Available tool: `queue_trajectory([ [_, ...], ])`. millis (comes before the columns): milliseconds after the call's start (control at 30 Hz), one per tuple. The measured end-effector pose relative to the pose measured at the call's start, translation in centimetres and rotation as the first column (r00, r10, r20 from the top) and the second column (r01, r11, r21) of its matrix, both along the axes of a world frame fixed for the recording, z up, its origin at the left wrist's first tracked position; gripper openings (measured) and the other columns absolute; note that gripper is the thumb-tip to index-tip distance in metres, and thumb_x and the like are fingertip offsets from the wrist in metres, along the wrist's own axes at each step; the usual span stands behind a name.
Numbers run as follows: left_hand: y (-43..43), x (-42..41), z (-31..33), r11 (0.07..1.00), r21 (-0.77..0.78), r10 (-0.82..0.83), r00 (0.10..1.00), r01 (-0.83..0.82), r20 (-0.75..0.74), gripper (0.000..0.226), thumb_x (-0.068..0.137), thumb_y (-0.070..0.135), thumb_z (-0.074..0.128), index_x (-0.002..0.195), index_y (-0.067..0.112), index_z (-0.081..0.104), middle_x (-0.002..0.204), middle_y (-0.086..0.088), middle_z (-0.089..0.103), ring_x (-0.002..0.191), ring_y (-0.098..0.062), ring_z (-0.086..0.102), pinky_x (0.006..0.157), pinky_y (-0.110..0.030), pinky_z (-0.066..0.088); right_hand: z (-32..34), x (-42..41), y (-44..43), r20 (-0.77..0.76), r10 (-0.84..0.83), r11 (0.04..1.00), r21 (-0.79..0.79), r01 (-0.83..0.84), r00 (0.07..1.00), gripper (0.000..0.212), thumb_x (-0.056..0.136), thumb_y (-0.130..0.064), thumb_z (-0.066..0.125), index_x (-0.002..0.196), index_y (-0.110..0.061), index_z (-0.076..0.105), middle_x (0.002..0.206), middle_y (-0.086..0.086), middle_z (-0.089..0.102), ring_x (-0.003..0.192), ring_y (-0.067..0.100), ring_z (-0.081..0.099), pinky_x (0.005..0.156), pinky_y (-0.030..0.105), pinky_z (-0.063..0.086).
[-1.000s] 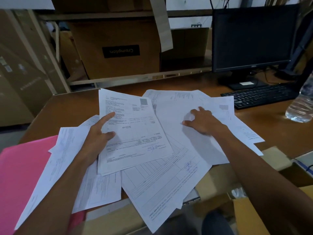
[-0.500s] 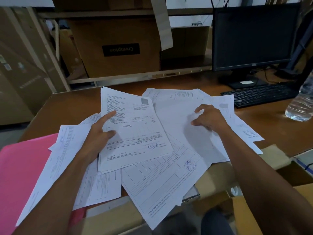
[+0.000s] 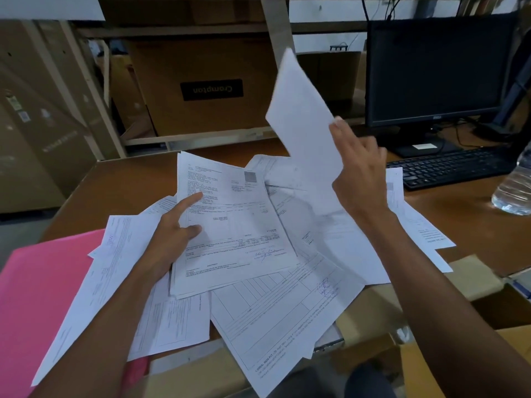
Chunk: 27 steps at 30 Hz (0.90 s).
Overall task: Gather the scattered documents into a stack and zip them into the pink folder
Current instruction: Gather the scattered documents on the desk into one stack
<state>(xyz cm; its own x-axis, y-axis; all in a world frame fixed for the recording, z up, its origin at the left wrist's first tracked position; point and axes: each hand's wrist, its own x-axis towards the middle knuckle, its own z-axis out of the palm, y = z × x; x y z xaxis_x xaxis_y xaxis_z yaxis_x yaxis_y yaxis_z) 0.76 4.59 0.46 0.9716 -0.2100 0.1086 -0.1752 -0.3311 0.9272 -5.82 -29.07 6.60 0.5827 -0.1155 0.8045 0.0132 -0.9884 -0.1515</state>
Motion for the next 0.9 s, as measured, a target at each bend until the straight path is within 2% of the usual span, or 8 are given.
queue_trajectory([
  [100, 0.0, 0.0, 0.0, 1.0, -0.007, 0.001, 1.0, -0.001, -0.014, 0.062, 0.098, 0.002, 0.061, 0.138, 0.049, 0.054, 0.156, 0.012, 0.041, 0.137, -0.022, 0.046, 0.106, -0.043, 0.049, 0.7, -0.1, 2.8, -0.114, 0.006, 0.963, -0.265, -0.036, 0.993, 0.07, 0.077, 0.007, 0.061, 0.143, -0.015, 0.053, 0.158, 0.002, 0.041, 0.121, 0.032, 0.046, 0.091, 0.042, 0.032],
  [167, 0.0, 0.0, 0.0, 1.0, -0.016, 0.004, 1.0, -0.004, -0.016, 0.061, 0.098, 0.002, 0.061, 0.137, 0.049, 0.054, 0.156, 0.012, 0.04, 0.137, -0.021, 0.046, 0.105, -0.042, 0.05, -0.7, 0.1, 4.6, -0.402, 0.025, 0.956, -0.258, -0.139, 0.915, 0.067, 0.079, 0.004, 0.057, 0.141, -0.02, 0.054, 0.161, -0.002, 0.033, 0.132, 0.032, 0.04, 0.1, 0.048, 0.035],
  [300, -0.1, -0.1, 0.2, 1.0, -0.009, 0.006, 1.0, -0.006, -0.009, 0.059, 0.098, 0.003, 0.06, 0.139, 0.046, 0.053, 0.158, 0.012, 0.038, 0.138, -0.021, 0.043, 0.104, -0.038, 0.048, -4.1, -0.4, 6.7, -0.873, 0.264, 0.954, 0.175, -0.242, 0.41, 0.05, 0.104, -0.027, 0.045, 0.152, -0.035, 0.039, 0.167, -0.005, 0.021, 0.145, 0.029, 0.032, 0.113, 0.051, 0.033],
  [367, 0.0, -0.1, 0.2, 1.0, -0.005, 0.006, 1.0, -0.006, -0.019, 0.059, 0.098, 0.003, 0.061, 0.139, 0.046, 0.053, 0.158, 0.011, 0.039, 0.138, -0.022, 0.044, 0.106, -0.042, 0.048, -4.8, -0.6, 6.5, -0.825, 0.339, 0.938, 0.257, -0.234, 0.453, 0.042, 0.107, -0.027, 0.043, 0.149, -0.033, 0.045, 0.161, -0.007, 0.035, 0.141, 0.026, 0.043, 0.112, 0.046, 0.038],
  [467, 0.0, 0.0, 0.1, 1.0, 0.016, 0.012, 1.0, -0.012, -0.012, 0.06, 0.098, 0.004, 0.061, 0.14, 0.046, 0.053, 0.158, 0.011, 0.038, 0.139, -0.023, 0.043, 0.106, -0.042, 0.049, -4.3, 0.0, 5.0, -0.621, 0.343, 0.927, 0.346, -0.145, 0.705, 0.033, 0.104, -0.026, 0.049, 0.136, -0.031, 0.059, 0.136, 0.002, 0.063, 0.103, 0.02, 0.069, 0.095, 0.039, 0.054],
  [533, 0.0, 0.1, 0.1, 1.0, 0.023, 0.01, 1.0, -0.01, 0.001, 0.06, 0.098, 0.004, 0.061, 0.14, 0.046, 0.052, 0.158, 0.012, 0.038, 0.137, -0.021, 0.044, 0.098, -0.034, 0.051, -4.4, 0.4, 3.6, -0.599, 0.218, 0.96, 0.275, -0.058, 0.77, 0.037, 0.105, -0.032, 0.048, 0.14, -0.025, 0.056, 0.134, 0.007, 0.064, 0.11, 0.022, 0.065, 0.1, 0.041, 0.047],
  [667, 0.1, 0.4, -0.2, 1.0, 0.01, 0.008, 1.0, -0.008, -0.004, 0.061, 0.098, 0.004, 0.061, 0.139, 0.048, 0.053, 0.155, 0.013, 0.041, 0.137, -0.02, 0.044, 0.105, -0.039, 0.048, -7.1, 0.8, 1.5, -0.777, -0.017, 1.0, -0.005, 0.021, 0.629, 0.053, 0.105, -0.052, 0.031, 0.149, -0.024, 0.038, 0.154, 0.008, 0.041, 0.141, 0.032, 0.038, 0.112, 0.05, 0.033],
  [900, 0.2, 0.3, -0.2, 1.0, 0.011, 0.011, 1.0, -0.011, -0.019, 0.06, 0.098, 0.005, 0.061, 0.139, 0.048, 0.053, 0.155, 0.014, 0.041, 0.138, -0.021, 0.044, 0.106, -0.043, 0.048, -8.2, 2.1, 1.4, -0.853, -0.079, 0.992, -0.016, 0.125, 0.517, 0.085, 0.091, -0.08, 0.013, 0.159, -0.028, 0.015, 0.169, 0.007, 0.009, 0.153, 0.044, 0.009, 0.121, 0.06, 0.012],
])
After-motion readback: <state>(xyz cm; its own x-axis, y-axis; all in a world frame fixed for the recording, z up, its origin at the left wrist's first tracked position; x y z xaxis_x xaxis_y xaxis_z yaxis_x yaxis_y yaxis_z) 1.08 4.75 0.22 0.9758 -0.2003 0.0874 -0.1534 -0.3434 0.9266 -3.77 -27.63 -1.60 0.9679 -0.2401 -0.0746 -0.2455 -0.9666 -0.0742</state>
